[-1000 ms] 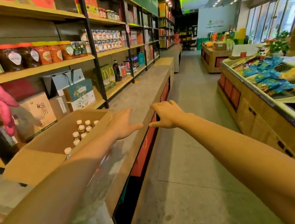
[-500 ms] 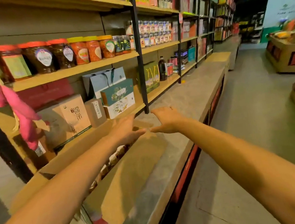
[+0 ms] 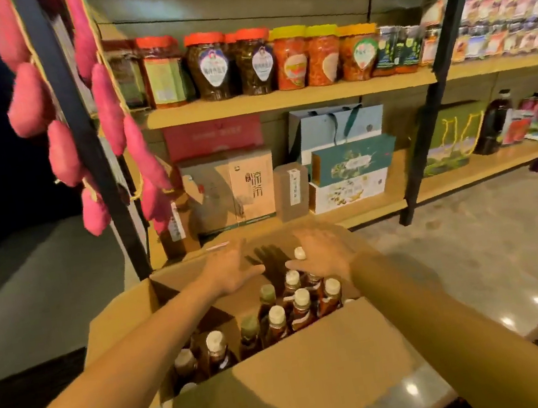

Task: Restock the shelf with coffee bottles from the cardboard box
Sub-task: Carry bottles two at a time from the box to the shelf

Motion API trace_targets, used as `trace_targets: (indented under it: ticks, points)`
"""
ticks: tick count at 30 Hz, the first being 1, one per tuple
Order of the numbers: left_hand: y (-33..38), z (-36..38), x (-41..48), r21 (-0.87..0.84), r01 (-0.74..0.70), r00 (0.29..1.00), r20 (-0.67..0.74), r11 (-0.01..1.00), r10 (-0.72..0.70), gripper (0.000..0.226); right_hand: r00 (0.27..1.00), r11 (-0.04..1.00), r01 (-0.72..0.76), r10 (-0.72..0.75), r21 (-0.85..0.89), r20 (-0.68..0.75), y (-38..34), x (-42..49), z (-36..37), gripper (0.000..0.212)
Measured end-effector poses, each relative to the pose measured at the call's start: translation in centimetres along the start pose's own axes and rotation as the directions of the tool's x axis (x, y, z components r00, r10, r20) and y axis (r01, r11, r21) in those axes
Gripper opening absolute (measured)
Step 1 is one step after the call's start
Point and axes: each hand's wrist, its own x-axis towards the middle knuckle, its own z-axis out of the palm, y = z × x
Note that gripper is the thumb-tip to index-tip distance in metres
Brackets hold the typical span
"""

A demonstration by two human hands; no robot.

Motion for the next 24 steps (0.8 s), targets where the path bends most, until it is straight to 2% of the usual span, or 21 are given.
trace_targets:
  ticks: [3,6,9,13,20,24]
  points:
    - [-0.4,2.5,0.7,-0.07,0.131,0.991,0.02,0.989,-0.13,0.079,0.998,0.992,0.041,-0.048,0.116,0.051,1.0,2.7,2.6,0.064]
    - [-0.5,4.9,1.2,-0.137,0.255,0.967,0.018,0.957,-0.255,0.077,0.994,0.985,0.009,-0.028,0.174,0.102,1.8,4.8,5.2,0.066]
    - [-0.7,7.2,1.7,-0.196,0.325,0.945,0.025,0.925,-0.327,0.08,0.99,0.95,-0.069,0.026,0.306,0.142,2.3,6.2,7.9,0.066]
    - [-0.5,9.8,3.1,-0.273,0.351,0.936,0.059,0.896,-0.348,0.08,0.98,0.872,-0.146,0.065,0.467,0.186,2.7,7.5,10.7,0.071]
    - [-1.2,12.7,6.5,-0.339,0.402,0.915,0.18,0.85,-0.361,0.092,0.959,0.758,-0.253,0.114,0.602,0.259,4.2,10.0,13.0,0.076]
    - [-2.3,13.7,7.5,-0.423,0.464,0.886,0.222,0.778,-0.408,0.098,0.927,0.607,-0.361,0.154,0.708,0.341,5.3,10.5,14.0,0.071]
